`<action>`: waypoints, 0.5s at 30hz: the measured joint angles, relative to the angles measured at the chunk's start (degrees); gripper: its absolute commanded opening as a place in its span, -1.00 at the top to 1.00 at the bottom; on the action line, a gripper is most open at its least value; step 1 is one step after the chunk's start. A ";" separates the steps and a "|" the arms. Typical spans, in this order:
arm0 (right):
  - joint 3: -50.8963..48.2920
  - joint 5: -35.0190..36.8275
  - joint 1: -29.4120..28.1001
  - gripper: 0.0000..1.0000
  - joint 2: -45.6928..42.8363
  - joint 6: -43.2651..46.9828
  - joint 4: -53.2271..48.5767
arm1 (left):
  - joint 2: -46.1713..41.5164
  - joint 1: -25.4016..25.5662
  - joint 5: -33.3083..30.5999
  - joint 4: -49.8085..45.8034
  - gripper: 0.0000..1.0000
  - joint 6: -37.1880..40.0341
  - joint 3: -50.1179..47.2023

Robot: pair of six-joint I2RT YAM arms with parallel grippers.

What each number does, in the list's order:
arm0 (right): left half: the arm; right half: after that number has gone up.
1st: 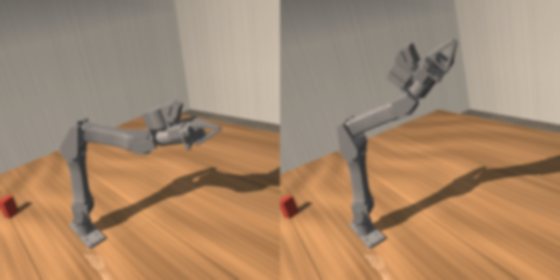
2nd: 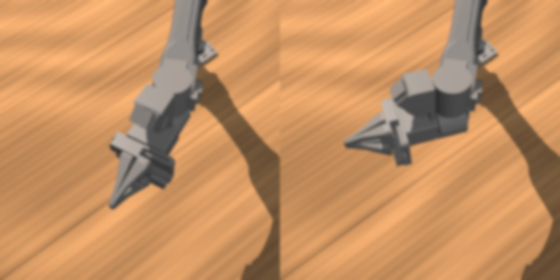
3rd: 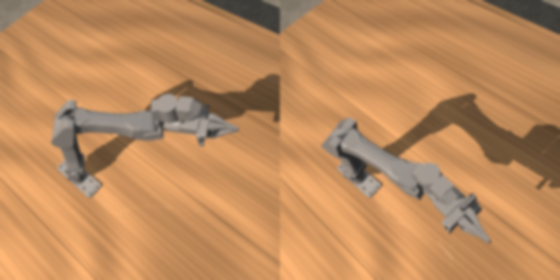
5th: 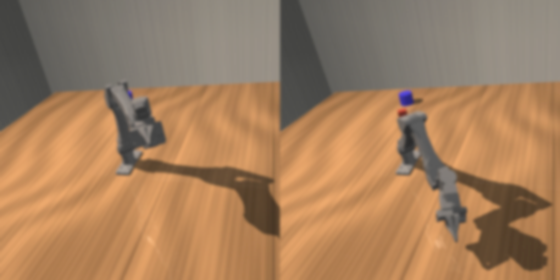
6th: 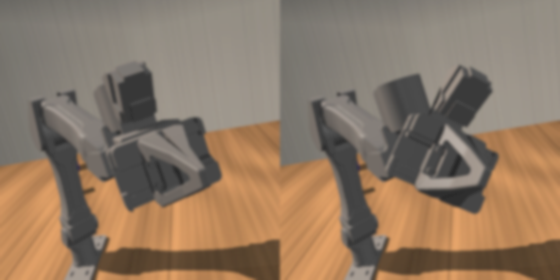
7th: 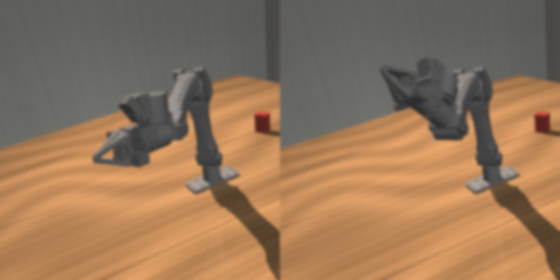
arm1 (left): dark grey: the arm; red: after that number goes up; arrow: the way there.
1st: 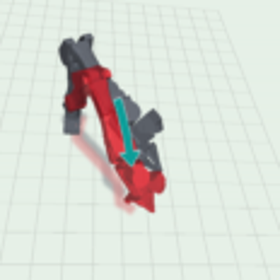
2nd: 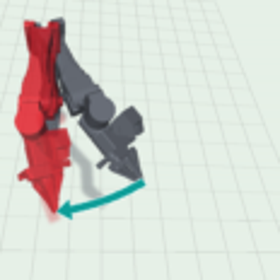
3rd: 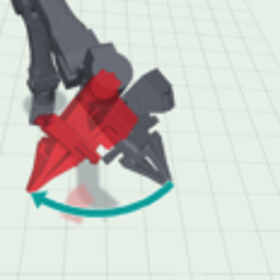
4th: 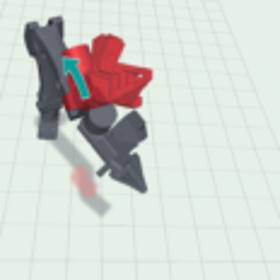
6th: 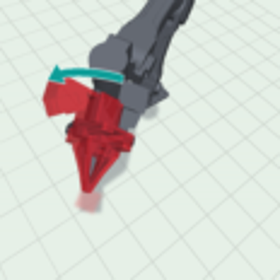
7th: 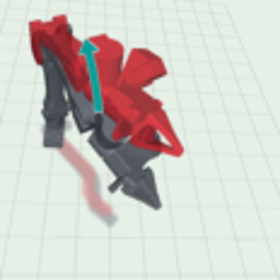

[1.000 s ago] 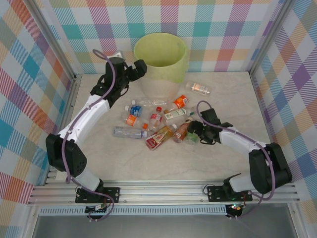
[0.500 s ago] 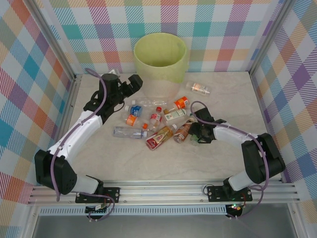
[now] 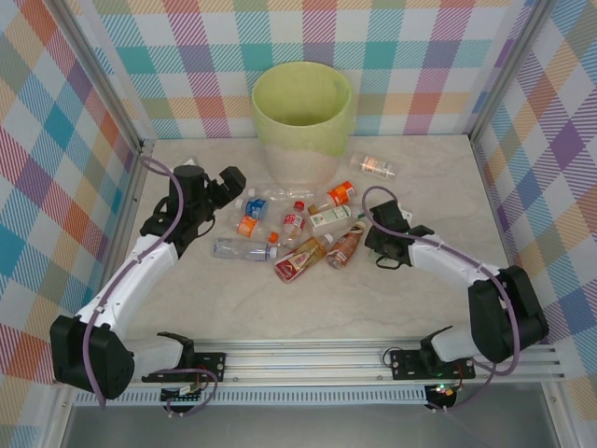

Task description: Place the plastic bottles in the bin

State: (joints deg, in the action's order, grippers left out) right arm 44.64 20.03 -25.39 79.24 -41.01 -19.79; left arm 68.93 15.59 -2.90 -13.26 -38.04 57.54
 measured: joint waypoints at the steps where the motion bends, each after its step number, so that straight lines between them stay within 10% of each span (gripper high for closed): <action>1: 0.00 0.28 0.02 0.03 -1.05 0.81 0.57 | 0.00 -0.04 -0.17 -0.35 -1.00 0.09 -0.07; 15: 10.23 -9.68 0.00 0.02 -9.40 16.41 15.63 | -0.07 -1.07 -0.68 -1.66 -1.00 -0.15 -6.03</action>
State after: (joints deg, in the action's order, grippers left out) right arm 54.87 10.35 -25.39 69.84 -24.60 -4.16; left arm 68.86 14.52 -3.57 -14.92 -38.20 51.51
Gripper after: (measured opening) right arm 0.492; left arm 0.997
